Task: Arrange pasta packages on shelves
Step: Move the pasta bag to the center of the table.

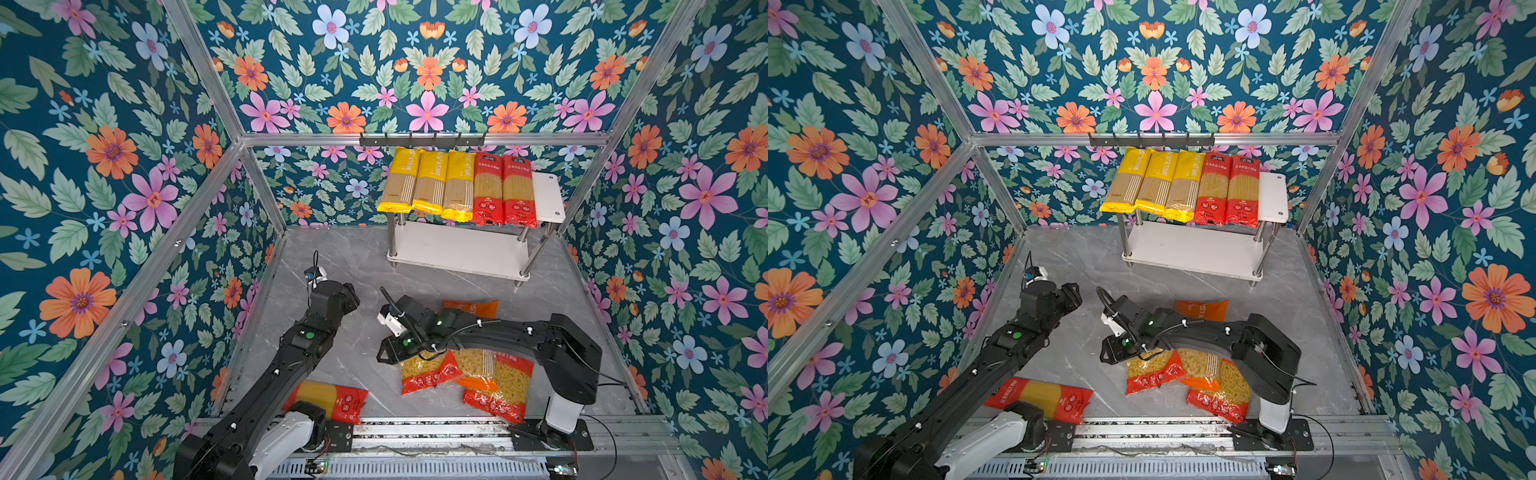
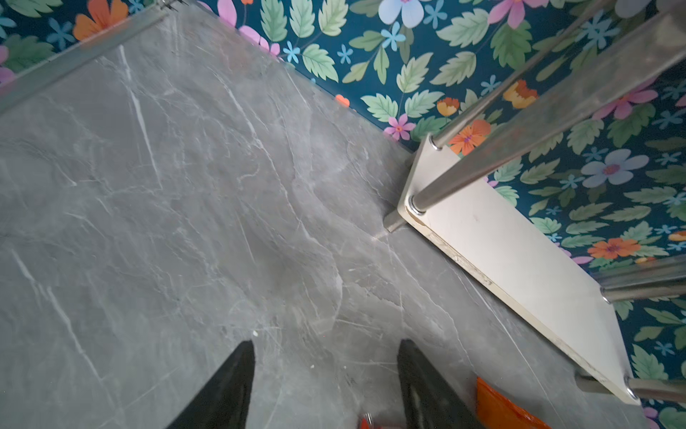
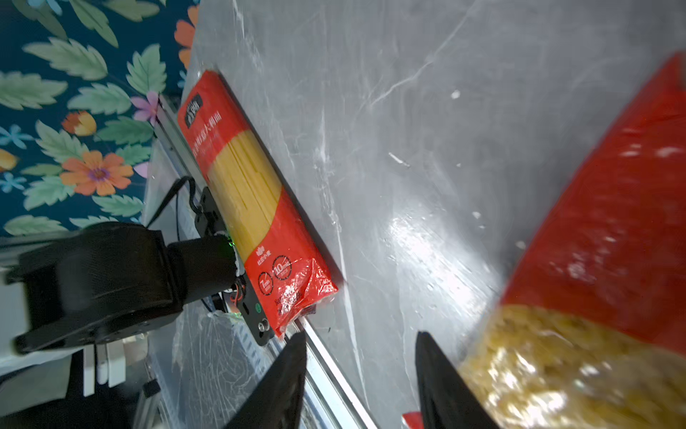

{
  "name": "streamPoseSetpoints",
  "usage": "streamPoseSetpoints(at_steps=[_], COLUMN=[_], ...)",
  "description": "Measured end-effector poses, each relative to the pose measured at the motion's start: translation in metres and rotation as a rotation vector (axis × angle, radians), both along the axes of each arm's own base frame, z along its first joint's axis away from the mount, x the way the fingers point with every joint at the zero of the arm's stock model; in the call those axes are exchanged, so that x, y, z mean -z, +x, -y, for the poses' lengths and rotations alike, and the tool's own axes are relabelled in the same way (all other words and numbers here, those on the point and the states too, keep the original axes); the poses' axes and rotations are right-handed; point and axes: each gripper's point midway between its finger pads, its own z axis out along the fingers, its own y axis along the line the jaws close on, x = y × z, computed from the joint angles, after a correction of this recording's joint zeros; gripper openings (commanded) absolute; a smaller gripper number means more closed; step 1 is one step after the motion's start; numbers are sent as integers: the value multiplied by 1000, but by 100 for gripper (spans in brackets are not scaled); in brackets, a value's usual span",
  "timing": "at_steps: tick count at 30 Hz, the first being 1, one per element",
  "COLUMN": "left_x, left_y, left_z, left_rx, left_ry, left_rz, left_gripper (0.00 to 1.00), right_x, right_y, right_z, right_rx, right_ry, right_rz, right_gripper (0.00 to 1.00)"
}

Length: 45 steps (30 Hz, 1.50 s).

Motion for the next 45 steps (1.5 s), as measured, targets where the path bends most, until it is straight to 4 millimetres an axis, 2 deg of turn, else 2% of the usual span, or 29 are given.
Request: streamPoseSetpoints(at_steps=[2,6,9,16,21,26,33,36,40,42,45], left_x=[-11,-23,-26,-37,-32,-28,-27,-31,-32,-29,-21], left_y=[2,4,5,9,9,10,13,15,17,18,21], left_z=[-9,-25,-34,-43,-35,-31,-24,-21,-17,-15,-9], left_rx=[-23,-58,-79,-84,-46,-33,-4,11,16,26,51], left_ry=[19,58,70,60,32,3,-18,-30,-54,-60,-78], left_rz=[15,30,25,38,28,23,19,31,36,32,19], left_gripper=[68,68,69,69,68,68,67,67,67,67,67], right_x=[3,20,35,53,67,74,76,72,67,66,64], right_y=[-8,-37,-50,-61,-71,-76,-65,-50,-9,15,40], right_z=[-17,-49,-60,-75,-81,-90,-86,-77,-49,-29,1], right_rx=[-57,-206,-286,-386,-446,-483,-445,-402,-266,-171,-43], right_ry=[3,-27,-69,-109,-149,-154,-185,-184,-222,-252,-283], right_rz=[19,51,68,118,155,196,233,232,222,212,184], right_gripper=[58,62,66,67,65,52,28,21,17,16,16])
